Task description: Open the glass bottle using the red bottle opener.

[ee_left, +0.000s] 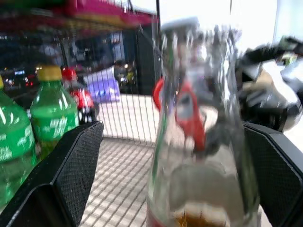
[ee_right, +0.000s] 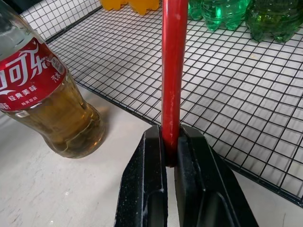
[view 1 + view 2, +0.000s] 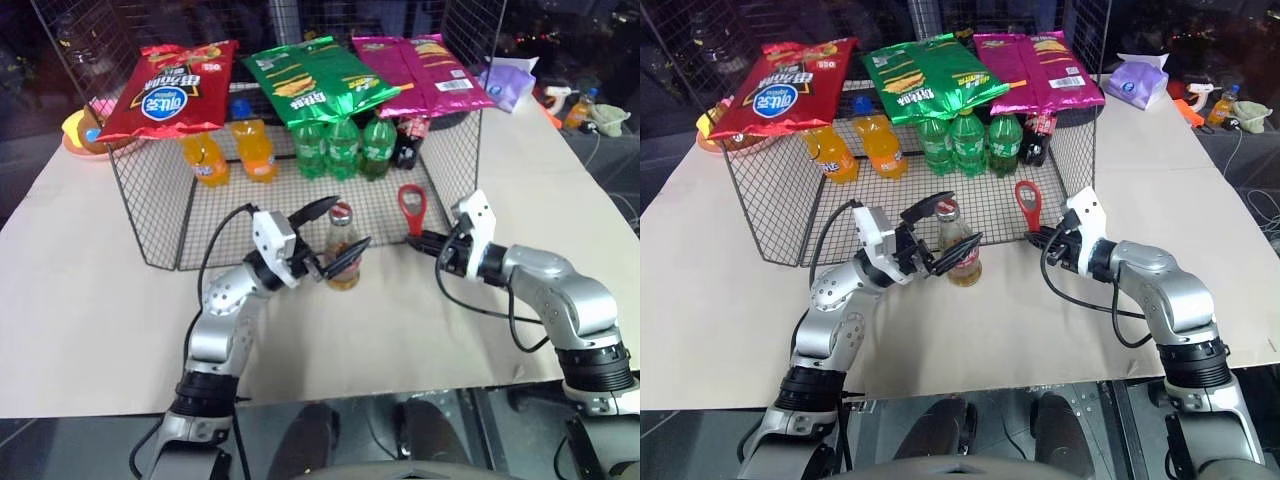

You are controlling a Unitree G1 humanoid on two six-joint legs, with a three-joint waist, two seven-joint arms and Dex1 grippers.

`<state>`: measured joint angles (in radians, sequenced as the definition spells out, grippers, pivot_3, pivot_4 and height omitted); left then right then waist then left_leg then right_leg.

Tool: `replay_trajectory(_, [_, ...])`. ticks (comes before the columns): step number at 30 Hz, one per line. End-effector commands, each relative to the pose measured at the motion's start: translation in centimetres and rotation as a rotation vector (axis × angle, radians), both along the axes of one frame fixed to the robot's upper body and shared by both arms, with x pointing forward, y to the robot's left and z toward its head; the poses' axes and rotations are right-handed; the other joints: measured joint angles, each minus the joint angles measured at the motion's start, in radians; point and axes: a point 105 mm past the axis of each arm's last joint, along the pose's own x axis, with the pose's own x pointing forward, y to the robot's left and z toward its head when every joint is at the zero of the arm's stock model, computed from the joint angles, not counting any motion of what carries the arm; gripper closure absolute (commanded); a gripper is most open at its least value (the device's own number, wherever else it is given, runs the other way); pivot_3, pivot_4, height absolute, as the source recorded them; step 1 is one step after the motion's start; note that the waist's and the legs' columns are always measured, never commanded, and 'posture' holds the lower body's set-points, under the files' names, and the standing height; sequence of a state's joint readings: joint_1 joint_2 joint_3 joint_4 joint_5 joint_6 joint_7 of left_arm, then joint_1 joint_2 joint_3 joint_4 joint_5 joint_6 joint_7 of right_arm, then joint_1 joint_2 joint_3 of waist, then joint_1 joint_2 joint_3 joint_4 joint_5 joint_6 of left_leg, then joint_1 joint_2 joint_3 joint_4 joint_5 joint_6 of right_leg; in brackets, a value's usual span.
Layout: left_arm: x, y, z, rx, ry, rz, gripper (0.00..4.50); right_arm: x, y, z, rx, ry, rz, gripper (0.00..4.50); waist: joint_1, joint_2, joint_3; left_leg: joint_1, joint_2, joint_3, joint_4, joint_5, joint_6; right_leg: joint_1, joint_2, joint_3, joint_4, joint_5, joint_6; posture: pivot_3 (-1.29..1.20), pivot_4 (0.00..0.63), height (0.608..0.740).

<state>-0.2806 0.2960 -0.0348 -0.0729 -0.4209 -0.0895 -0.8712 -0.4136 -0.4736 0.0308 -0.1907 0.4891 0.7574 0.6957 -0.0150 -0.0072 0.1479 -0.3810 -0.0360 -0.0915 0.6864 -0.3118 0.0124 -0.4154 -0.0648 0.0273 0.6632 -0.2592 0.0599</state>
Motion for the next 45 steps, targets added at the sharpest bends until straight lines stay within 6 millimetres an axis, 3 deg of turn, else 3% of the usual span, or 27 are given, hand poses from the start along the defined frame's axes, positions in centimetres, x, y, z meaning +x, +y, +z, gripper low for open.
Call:
replay_trajectory(1, [-0.7, 0.0, 1.4, -0.008, -0.045, -0.033, 0.01, 0.0, 0.1, 1.6, 0.012, -0.068, 0.021, 4.5, 0.0, 0.0, 0.0, 0.0, 0.0, 0.0, 0.0, 0.0, 0.0, 0.0, 0.0, 0.0, 0.0, 0.0, 0.0, 0.0, 0.15, 0.74])
replay_trajectory(10, [-1.3, -0.1, 0.9, 0.015, -0.019, -0.078, 0.01, -1.0, 1.2, 4.8, 0.048, -0.22, 0.128, 4.5, 0.0, 0.0, 0.0, 0.0, 0.0, 0.0, 0.0, 0.0, 0.0, 0.0, 0.0, 0.0, 0.0, 0.0, 0.0, 0.0, 0.15, 0.74])
replay_trajectory(18, [-1.2, -0.1, 0.6, 0.015, -0.008, -0.082, 0.01, -1.1, 1.4, 4.5, -0.029, -0.276, 0.155, 4.5, 0.0, 0.0, 0.0, 0.0, 0.0, 0.0, 0.0, 0.0, 0.0, 0.0, 0.0, 0.0, 0.0, 0.0, 0.0, 0.0, 0.15, 0.74])
replay_trajectory(24, [-1.0, 0.0, 0.6, 0.018, -0.009, -0.078, 2.68, -0.8, 1.2, 4.2, -0.035, -0.274, 0.141, 4.5, 0.001, 0.0, 0.0, 0.0, 0.0, 0.0, 0.0, 0.0, 0.0, 0.0, 0.0, 0.0, 0.0, 0.0, 0.0, 0.0, 0.15, 0.74])
replay_trajectory(25, [-1.0, 0.0, 0.5, 0.025, -0.005, -0.076, 2.87, -0.8, 1.2, 4.2, -0.035, -0.275, 0.139, 4.5, 0.001, 0.0, 0.0, 0.001, 0.0, 0.0, 0.0, 0.0, 0.0, 0.001, 0.0, 0.0, 0.0, 0.0, 0.0, 0.0, 0.15, 0.74])
replay_trajectory(33, [-1.0, 0.1, -0.6, 0.067, 0.016, -0.069, 2.87, -0.5, 1.9, 5.0, -0.08, -0.386, 0.132, 4.5, 0.001, 0.0, 0.0, 0.002, 0.0, 0.0, 0.0, 0.0, 0.0, 0.001, 0.0, 0.0, 0.0, 0.0, 0.0, 0.0, 0.15, 0.74])
replay_trajectory(39, [-0.8, 0.2, -0.8, 0.07, 0.017, -0.058, 2.87, -0.4, 3.9, 6.0, -0.159, -0.676, 0.08, 4.5, 0.0, 0.0, 0.0, 0.002, 0.0, 0.0, 0.0, 0.0, 0.0, 0.001, 0.001, 0.0, 0.001, 0.0, 0.0, 0.0, 0.15, 0.74])
replay_trajectory(45, [-0.6, 0.3, -0.8, 0.065, 0.014, -0.047, 2.87, -1.4, 5.6, 5.4, -0.328, -0.989, 0.095, 4.5, 0.0, 0.0, -0.001, 0.003, 0.0, 0.001, 0.0, 0.0, 0.0, 0.002, 0.001, 0.0, 0.001, 0.0, 0.0, 0.0, 0.15, 0.74])
